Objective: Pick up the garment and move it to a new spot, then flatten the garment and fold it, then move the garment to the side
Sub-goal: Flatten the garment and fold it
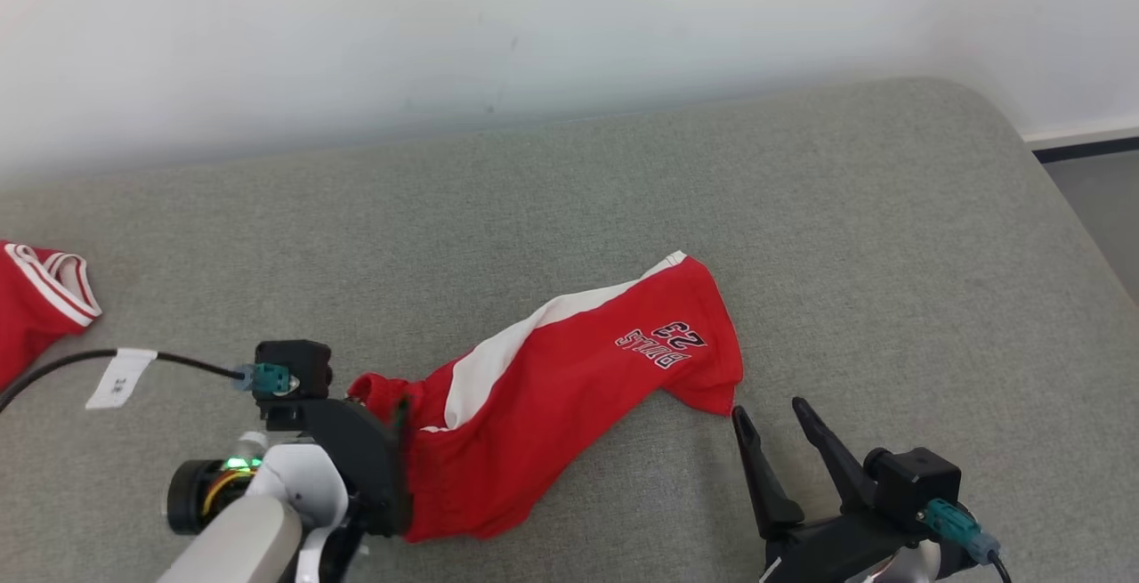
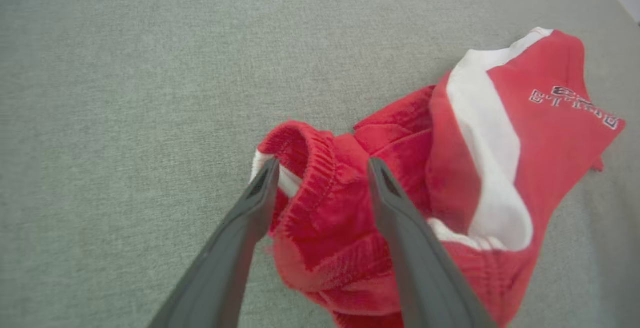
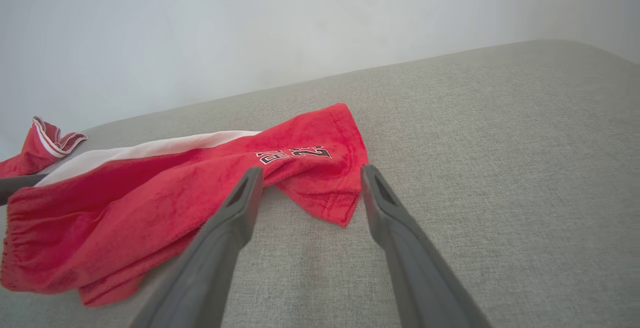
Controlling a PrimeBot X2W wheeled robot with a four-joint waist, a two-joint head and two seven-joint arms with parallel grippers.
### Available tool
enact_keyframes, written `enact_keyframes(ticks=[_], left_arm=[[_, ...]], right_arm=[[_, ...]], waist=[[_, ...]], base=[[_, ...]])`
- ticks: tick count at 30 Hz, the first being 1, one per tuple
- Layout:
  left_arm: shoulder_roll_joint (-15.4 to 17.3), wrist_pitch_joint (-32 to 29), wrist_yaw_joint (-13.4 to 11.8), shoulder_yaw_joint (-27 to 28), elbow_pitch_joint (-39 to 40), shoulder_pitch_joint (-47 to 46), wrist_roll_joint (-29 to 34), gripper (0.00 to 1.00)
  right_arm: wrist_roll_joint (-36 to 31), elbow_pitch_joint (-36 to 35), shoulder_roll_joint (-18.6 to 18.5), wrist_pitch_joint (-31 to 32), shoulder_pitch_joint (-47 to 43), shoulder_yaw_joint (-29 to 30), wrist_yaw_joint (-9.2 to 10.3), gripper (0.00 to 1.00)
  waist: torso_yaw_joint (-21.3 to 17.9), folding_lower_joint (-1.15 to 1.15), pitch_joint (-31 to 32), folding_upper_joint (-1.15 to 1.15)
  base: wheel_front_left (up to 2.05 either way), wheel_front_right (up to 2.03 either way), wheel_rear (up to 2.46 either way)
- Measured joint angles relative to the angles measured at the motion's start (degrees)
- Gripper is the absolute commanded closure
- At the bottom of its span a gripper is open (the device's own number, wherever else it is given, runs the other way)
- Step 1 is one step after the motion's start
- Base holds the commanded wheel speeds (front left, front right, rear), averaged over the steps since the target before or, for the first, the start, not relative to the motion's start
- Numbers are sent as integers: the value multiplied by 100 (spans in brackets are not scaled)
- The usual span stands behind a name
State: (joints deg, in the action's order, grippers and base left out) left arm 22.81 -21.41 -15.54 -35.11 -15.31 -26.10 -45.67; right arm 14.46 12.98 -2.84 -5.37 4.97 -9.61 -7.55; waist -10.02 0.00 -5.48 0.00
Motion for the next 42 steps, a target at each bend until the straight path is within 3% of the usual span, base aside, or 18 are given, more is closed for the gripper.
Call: enact_keyframes(ticks=[2,3,8,19,23,24,25,29,32,38,42], left_arm=[[67,-93,-66,-43,-186,-104,100,90],[88,-172,-62,-57,-269,-137,102,100],[-94,290,154,146,-296,-257,-42,100],[-642,2346,861,1206,-141,-823,-498,100],[-872,2593,939,1494,-344,-862,-833,100],[-864,2587,861,1502,-480,-859,-829,19],[-815,2538,779,1465,-647,-841,-790,0],[-682,2512,497,1340,-1219,-762,-561,0],[-558,2493,422,1294,-1451,-643,-436,0],[-564,1858,842,1193,-1195,-422,-847,0],[-456,1083,780,955,-944,-350,-975,0]], right_arm=[[5,-3,-3,-16,21,13,0,0],[7,0,-3,-18,42,10,0,0],[14,42,-3,-49,85,36,0,0],[13,86,-2,-86,94,64,0,0],[14,92,-2,-87,96,38,0,0],[15,96,-3,-87,96,30,0,0],[18,94,-2,-87,96,15,0,0],[55,101,-1,-87,99,-16,0,0],[55,103,-2,-87,100,4,0,0],[32,96,-3,-87,84,115,0,0],[8,77,-2,-69,83,111,0,0]], waist=[[-38,0,-43,0],[-58,0,-62,0],[-106,0,-132,0],[71,0,-101,0],[115,0,-71,0],[121,0,-64,0],[124,0,-60,0],[115,0,-64,0],[108,0,-54,0],[151,0,-16,0],[235,0,-8,0]], base=[[0,0,0],[0,0,0],[0,0,0],[0,0,0],[0,0,0],[0,0,0],[0,0,0],[0,0,0],[0,0,0],[0,0,0],[0,0,0]])
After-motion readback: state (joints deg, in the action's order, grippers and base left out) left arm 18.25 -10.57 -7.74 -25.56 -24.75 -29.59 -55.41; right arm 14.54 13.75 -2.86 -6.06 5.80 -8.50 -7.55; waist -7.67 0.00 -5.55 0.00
